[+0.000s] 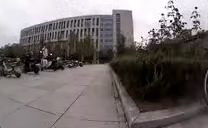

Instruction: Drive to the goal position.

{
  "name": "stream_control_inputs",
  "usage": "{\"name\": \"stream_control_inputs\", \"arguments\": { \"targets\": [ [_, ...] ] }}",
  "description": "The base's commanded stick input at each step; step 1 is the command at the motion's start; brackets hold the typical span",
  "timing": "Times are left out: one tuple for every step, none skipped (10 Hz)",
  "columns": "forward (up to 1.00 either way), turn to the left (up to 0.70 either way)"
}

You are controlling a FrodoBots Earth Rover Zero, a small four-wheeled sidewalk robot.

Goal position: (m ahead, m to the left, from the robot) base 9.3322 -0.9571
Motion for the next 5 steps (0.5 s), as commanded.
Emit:
{"name": "stream_control_inputs", "arguments": {
  "targets": [
    [0.7,0.0],
    [0.7,0.0],
    [0.7,0.0],
    [0.7,0.0],
    [0.7,0.0]
  ]
}}
